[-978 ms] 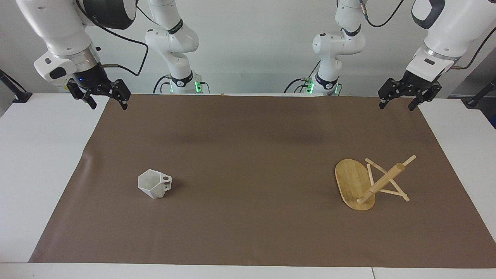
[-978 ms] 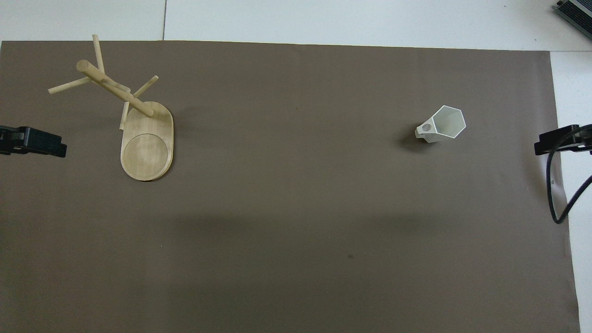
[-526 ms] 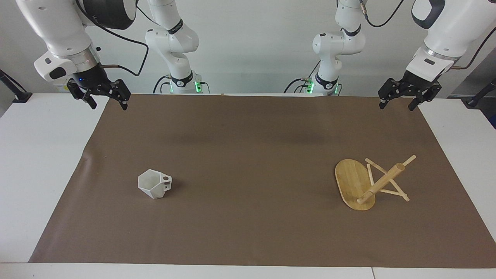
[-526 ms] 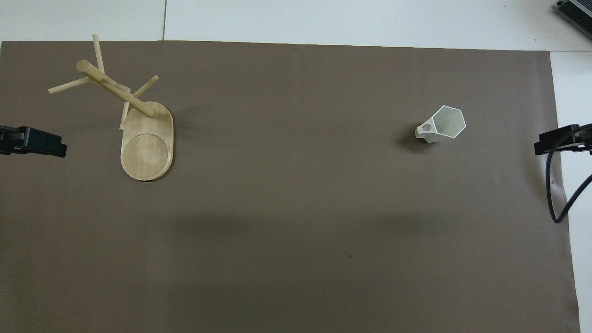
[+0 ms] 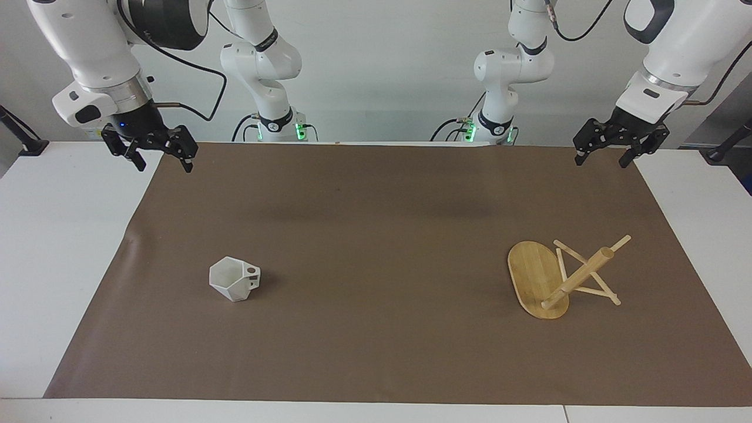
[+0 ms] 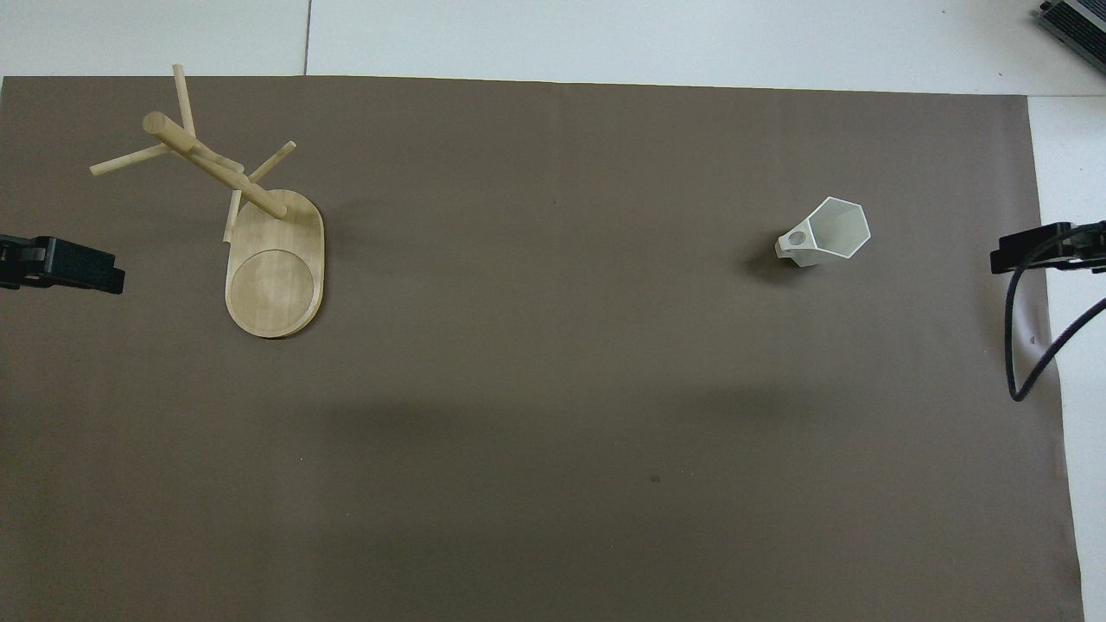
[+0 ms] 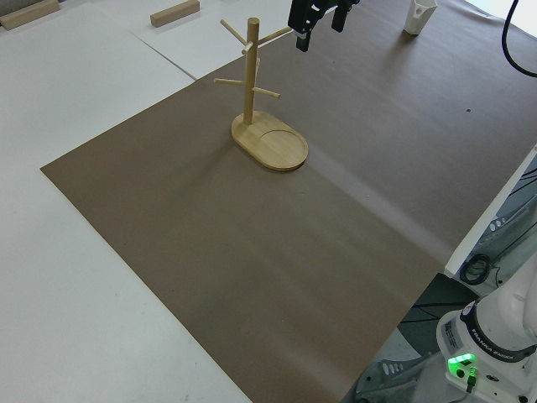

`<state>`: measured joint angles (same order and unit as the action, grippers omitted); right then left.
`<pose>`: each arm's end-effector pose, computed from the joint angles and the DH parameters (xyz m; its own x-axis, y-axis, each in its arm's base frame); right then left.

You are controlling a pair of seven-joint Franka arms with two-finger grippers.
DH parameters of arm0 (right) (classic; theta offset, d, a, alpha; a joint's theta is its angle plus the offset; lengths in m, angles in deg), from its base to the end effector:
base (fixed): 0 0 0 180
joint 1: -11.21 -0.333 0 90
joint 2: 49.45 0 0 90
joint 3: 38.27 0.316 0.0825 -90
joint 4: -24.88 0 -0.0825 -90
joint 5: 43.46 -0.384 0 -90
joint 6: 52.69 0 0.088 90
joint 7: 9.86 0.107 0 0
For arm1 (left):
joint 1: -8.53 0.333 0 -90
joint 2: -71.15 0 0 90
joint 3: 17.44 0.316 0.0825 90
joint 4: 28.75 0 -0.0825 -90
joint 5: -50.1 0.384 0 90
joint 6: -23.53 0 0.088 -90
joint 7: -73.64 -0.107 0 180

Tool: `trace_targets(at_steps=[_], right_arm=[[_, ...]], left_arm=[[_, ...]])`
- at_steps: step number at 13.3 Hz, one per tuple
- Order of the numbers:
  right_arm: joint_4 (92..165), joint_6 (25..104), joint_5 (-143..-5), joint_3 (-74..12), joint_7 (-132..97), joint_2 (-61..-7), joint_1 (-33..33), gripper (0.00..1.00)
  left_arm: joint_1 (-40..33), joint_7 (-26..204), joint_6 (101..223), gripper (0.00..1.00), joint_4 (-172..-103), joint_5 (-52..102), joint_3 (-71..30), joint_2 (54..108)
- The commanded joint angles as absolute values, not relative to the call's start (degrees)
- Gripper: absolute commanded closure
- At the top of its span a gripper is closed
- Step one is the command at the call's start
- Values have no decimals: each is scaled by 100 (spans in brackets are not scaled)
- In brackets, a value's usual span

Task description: Hang cup on rack

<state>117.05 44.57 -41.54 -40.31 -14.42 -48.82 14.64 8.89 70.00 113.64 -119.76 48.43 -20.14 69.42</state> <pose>0.5667 -0.0574 0.6119 0.9971 -0.0114 0.0748 -0.0144 -0.9991 0.0399 0.5448 -0.0258 0.6330 0.9944 -0.1041 0.0162 -0.1045 -0.9942 0.0267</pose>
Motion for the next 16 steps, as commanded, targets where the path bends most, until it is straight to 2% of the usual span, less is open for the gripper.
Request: trace_targets(at_steps=[1,5,16], right_arm=[[12270,5065,-4127,-3994,-1390,-5112,1499,0],[12858,5970,-4127,-3985,-1373,-5033,1499,0],[12965,8071,-4127,-3827,-1337,-3548,1429,0]], left_arm=[[958,6907,11388,0,-12156,4914,-2052,6781],[958,6907,11388,0,-12147,4914,-2052,6781],[958,6907,11388,0,-12156,4914,-2052,6781]])
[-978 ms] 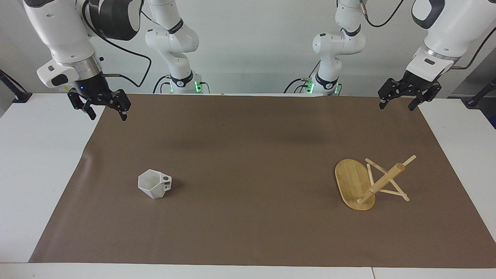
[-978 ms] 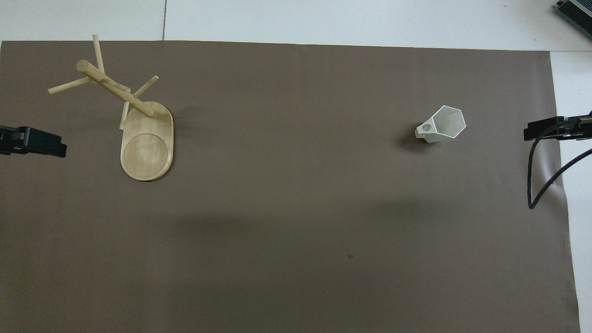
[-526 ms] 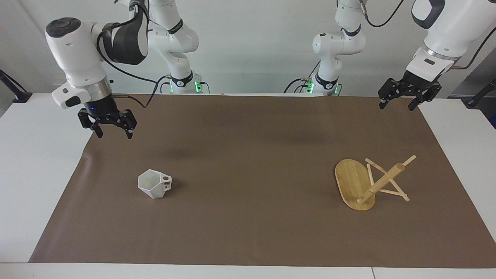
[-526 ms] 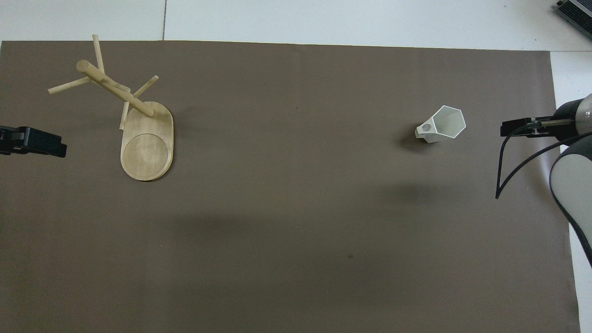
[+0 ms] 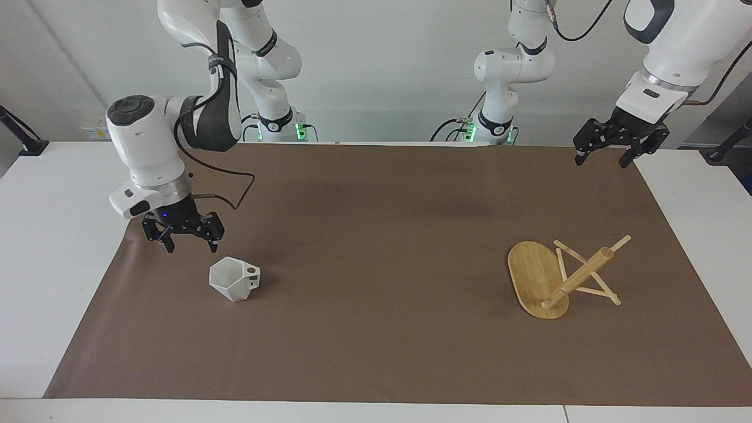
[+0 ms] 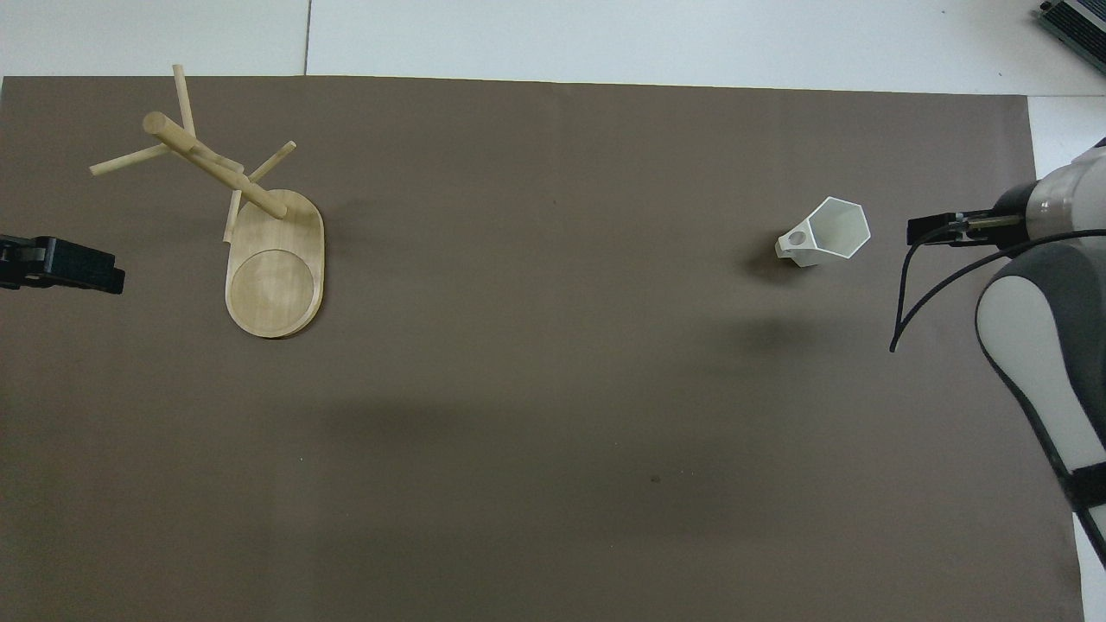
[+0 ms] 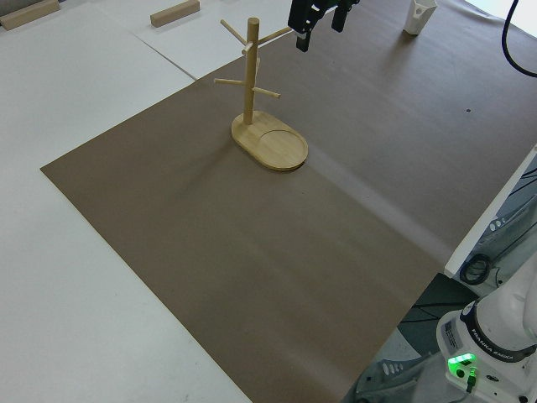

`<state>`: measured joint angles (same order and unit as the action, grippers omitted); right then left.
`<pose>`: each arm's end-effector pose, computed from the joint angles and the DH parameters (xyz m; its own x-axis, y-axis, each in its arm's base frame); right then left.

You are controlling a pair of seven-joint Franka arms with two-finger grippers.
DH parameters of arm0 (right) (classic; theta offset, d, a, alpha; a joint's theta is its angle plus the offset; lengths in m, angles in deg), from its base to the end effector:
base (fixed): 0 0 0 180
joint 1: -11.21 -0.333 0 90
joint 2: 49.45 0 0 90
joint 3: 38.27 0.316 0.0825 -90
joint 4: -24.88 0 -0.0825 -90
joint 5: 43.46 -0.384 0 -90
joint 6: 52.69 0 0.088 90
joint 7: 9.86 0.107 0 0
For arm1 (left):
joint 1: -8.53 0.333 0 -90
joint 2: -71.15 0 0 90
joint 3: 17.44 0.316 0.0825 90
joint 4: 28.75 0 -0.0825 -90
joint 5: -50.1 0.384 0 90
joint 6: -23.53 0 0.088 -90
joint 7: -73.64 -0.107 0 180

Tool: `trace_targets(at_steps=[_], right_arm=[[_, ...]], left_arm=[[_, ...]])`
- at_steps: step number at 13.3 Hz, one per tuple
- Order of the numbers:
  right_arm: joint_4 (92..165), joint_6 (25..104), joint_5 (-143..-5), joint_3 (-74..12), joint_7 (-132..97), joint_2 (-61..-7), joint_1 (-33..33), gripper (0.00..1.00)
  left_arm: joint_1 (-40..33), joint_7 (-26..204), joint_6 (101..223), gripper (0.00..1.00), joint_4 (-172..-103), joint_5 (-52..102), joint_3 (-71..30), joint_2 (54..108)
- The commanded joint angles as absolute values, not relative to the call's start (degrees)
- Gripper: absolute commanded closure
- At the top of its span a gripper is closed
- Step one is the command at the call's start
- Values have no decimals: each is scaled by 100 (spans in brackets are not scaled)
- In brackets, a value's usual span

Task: Hang cup on rack
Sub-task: 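Reach the right gripper to the white cup and grasp it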

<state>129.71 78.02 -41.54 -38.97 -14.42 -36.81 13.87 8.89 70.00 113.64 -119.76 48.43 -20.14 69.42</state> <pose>0.6375 -0.0378 0.4354 0.9732 0.0452 0.2254 0.0346 -0.9981 0.0505 0.5448 -0.0258 0.6330 0.9944 -0.1041 0.0162 -0.1045 -0.9942 0.0267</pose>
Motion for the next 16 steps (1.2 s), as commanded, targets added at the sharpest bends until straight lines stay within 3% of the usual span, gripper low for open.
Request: trace_targets(at_steps=[1,9,16], right_arm=[[12965,8212,-4127,-3810,-1320,-3451,1429,0],[13123,8749,-4127,-3810,-1258,-3011,1429,0],[13290,8477,-4135,-3810,-1082,-3081,1447,0]], left_arm=[[958,6907,11388,0,-12156,4914,-2052,6781],[958,6907,11388,0,-12156,4914,-2052,6781],[958,6907,11388,0,-12147,4914,-2052,6781]])
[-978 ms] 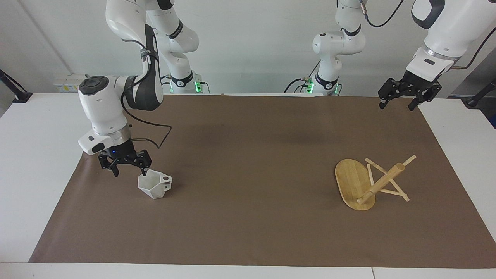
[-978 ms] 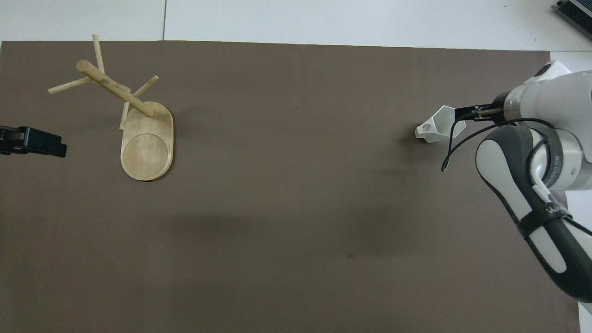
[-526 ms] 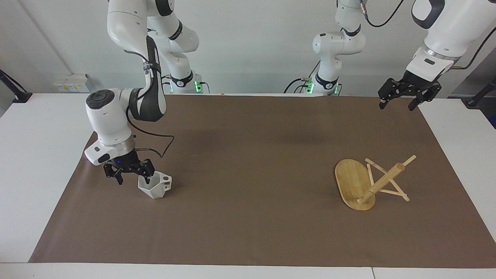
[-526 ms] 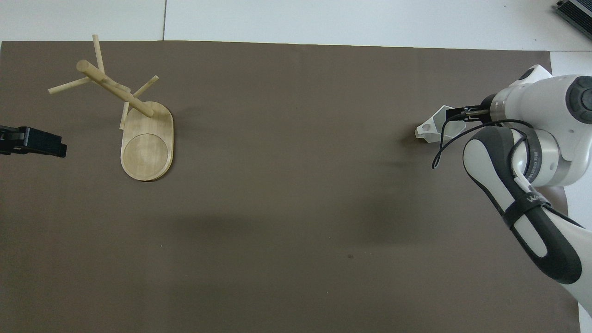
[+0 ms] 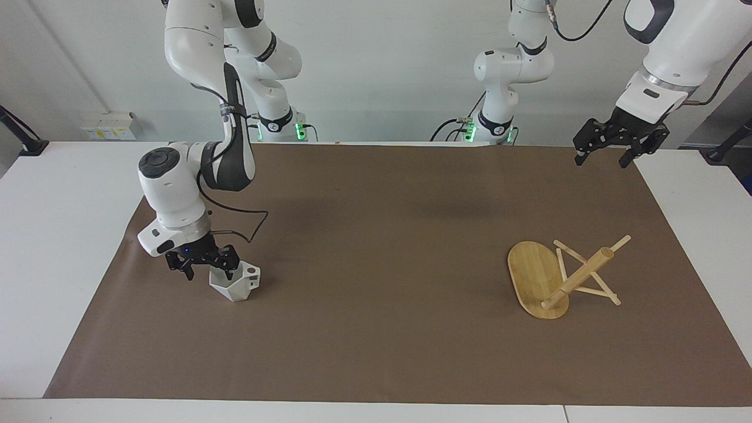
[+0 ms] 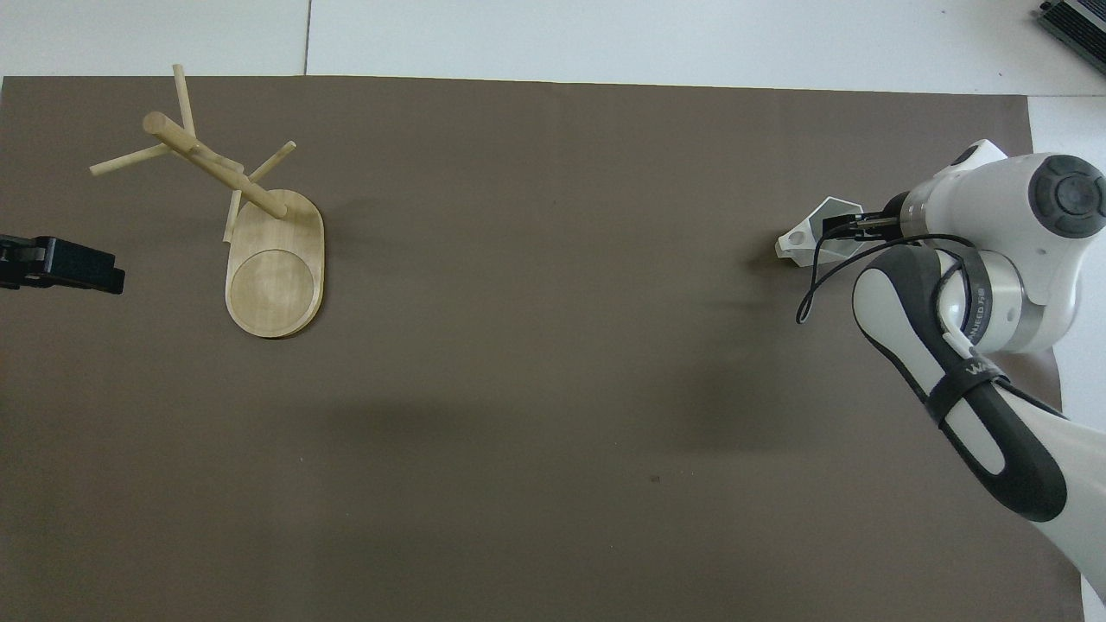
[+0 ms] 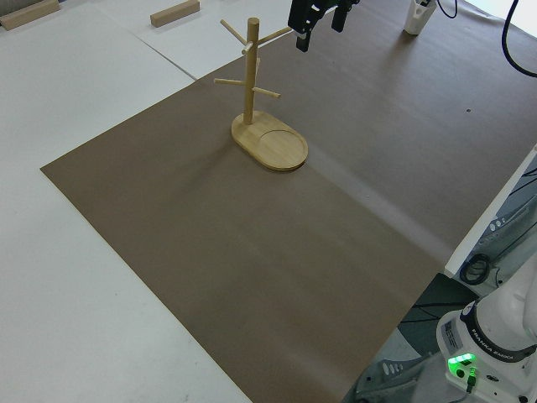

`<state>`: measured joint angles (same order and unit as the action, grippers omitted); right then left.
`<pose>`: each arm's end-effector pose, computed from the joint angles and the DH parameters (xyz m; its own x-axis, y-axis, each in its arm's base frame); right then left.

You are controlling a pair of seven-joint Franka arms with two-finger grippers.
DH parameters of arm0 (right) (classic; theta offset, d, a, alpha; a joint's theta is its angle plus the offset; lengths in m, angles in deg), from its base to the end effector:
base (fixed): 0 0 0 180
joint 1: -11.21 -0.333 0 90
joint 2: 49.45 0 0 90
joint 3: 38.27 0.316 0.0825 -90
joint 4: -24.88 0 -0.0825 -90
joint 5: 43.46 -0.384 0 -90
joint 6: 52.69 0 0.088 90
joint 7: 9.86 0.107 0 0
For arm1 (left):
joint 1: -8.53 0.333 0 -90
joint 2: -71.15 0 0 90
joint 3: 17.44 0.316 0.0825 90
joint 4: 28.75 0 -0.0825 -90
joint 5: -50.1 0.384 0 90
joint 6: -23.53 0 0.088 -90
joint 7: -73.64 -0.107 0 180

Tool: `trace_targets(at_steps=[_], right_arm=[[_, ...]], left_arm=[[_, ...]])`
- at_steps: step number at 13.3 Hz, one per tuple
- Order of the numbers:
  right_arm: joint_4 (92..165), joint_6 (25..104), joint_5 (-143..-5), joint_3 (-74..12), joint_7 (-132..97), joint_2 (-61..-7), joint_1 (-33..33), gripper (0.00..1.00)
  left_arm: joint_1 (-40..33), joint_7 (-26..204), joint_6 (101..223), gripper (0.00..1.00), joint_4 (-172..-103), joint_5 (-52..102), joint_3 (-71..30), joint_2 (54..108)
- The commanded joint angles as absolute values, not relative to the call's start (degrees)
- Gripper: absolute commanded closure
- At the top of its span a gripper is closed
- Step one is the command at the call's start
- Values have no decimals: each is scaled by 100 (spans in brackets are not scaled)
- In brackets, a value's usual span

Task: Hang cup on rack
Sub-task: 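Reach the right gripper to the white cup and grasp it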

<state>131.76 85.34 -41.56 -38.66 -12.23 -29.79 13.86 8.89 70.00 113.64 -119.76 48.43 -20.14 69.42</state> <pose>0.6483 -0.0343 0.3532 0.9802 0.0148 0.1975 0.0076 -0.9993 0.0371 0.5448 -0.0258 0.6330 0.9944 -0.1041 0.0162 -0.1045 -0.9942 0.0267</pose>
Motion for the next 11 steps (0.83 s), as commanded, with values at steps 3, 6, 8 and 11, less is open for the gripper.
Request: trace_targets(at_steps=[3,6,8,11], right_arm=[[13290,8477,-4135,-3810,-1012,-3081,1455,17],[13290,8486,-4135,-3810,-1012,-3081,1455,36],[13281,8495,-4135,-3810,-1012,-3073,1455,56],[13281,8495,-4135,-3810,-1047,-3081,1455,89]], left_arm=[[958,6907,11388,0,-12156,4914,-2052,6781],[958,6907,11388,0,-12156,4914,-2052,6781],[958,6907,11388,0,-12156,4914,-2052,6781],[958,6907,11388,0,-12147,4914,-2052,6781]])
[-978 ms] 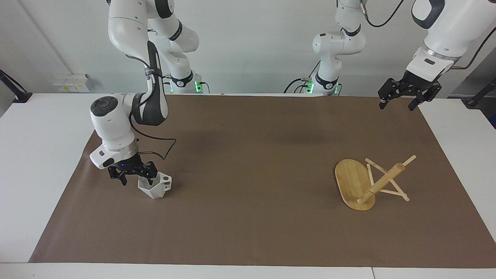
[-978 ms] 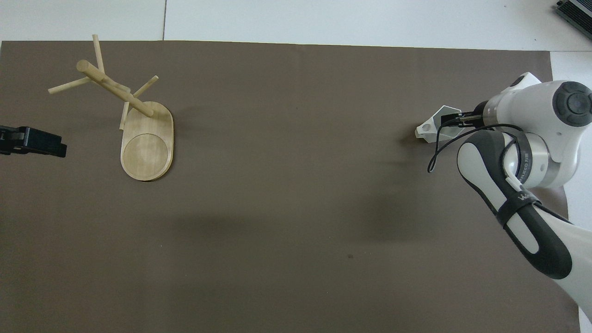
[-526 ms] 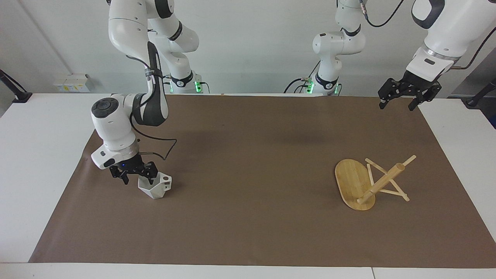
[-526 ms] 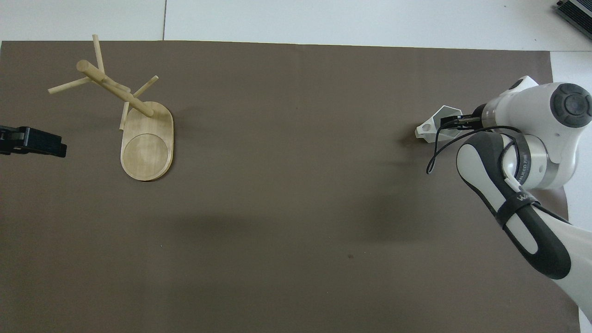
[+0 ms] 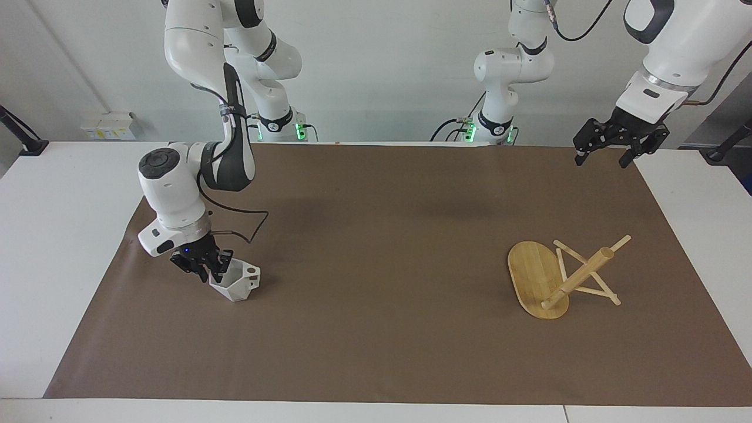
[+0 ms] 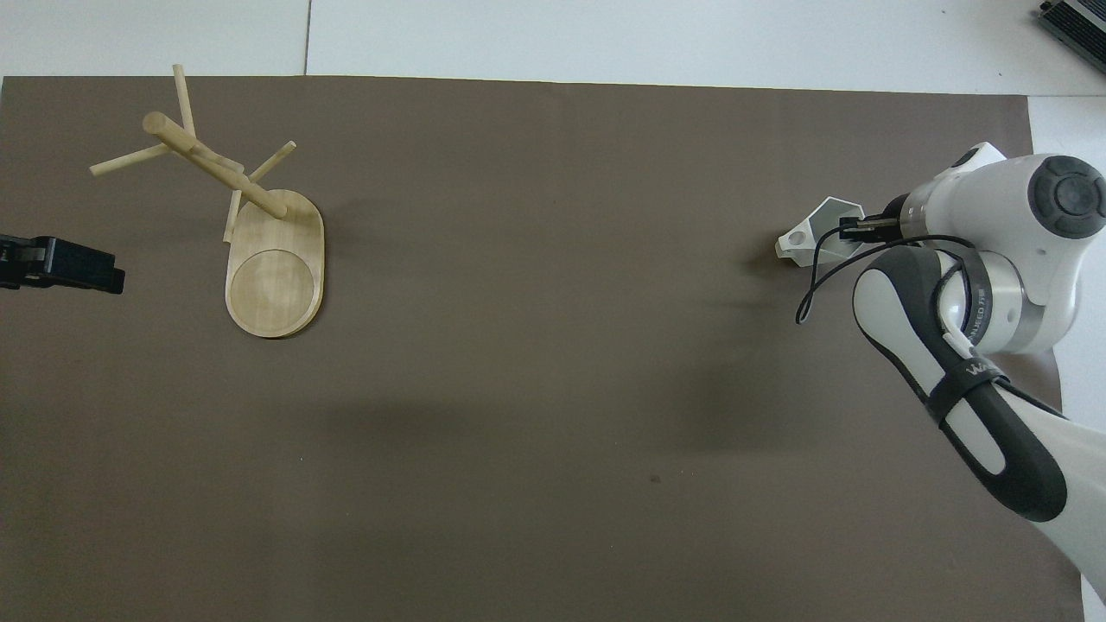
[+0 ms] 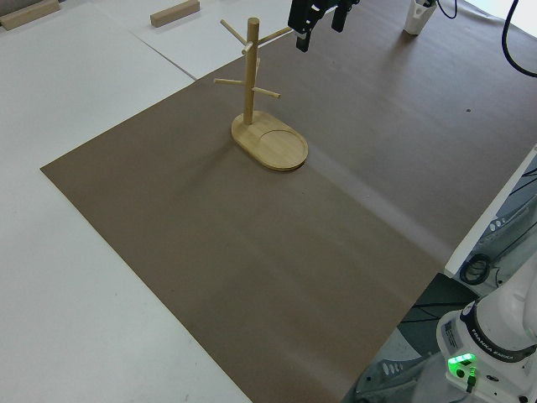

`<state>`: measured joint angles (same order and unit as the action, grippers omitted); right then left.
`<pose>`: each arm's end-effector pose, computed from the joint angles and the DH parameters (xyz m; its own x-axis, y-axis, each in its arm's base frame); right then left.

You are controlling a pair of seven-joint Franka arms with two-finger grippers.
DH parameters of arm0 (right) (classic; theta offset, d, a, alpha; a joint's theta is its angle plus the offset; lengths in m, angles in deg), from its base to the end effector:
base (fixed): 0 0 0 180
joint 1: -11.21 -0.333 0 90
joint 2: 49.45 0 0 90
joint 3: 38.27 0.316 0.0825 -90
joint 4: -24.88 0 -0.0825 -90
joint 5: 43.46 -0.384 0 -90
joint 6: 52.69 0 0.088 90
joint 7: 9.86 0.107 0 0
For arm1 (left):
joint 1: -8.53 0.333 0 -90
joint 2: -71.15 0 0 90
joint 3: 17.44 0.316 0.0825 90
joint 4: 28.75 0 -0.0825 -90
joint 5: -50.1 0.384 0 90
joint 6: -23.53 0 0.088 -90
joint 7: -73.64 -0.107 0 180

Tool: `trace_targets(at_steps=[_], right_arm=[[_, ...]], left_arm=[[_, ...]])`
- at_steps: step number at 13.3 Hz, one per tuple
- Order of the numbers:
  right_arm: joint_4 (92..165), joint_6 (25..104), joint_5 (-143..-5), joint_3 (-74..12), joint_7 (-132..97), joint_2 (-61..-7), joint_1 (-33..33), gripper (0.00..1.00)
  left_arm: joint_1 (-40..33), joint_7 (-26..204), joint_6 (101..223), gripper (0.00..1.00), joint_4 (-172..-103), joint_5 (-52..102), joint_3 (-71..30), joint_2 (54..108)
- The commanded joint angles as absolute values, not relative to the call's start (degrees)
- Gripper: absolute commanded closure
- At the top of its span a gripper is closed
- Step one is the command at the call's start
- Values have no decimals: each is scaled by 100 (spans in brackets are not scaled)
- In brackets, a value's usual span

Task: Hang cup on rack
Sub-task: 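Reach the right gripper to the white cup and grasp it, then lift the cup with the right gripper while the left gripper approaches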

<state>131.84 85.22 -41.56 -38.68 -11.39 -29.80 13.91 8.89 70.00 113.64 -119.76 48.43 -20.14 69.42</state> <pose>0.6477 -0.0351 0.3524 0.9809 -0.0011 0.1947 -0.0079 -0.9994 0.0342 0.5448 -0.0258 0.6330 0.9944 -0.1041 0.0162 -0.1045 -0.9942 0.0267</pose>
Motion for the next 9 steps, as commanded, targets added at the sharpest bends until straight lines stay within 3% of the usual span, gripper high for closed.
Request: trace_targets(at_steps=[1,9], right_arm=[[13281,8495,-4135,-3810,-1047,-3081,1455,97],[13264,8477,-4135,-3810,-1082,-3073,1455,100]], left_arm=[[958,6907,11388,0,-12147,4914,-2052,6781],[958,6907,11388,0,-12147,4914,-2052,6781]])
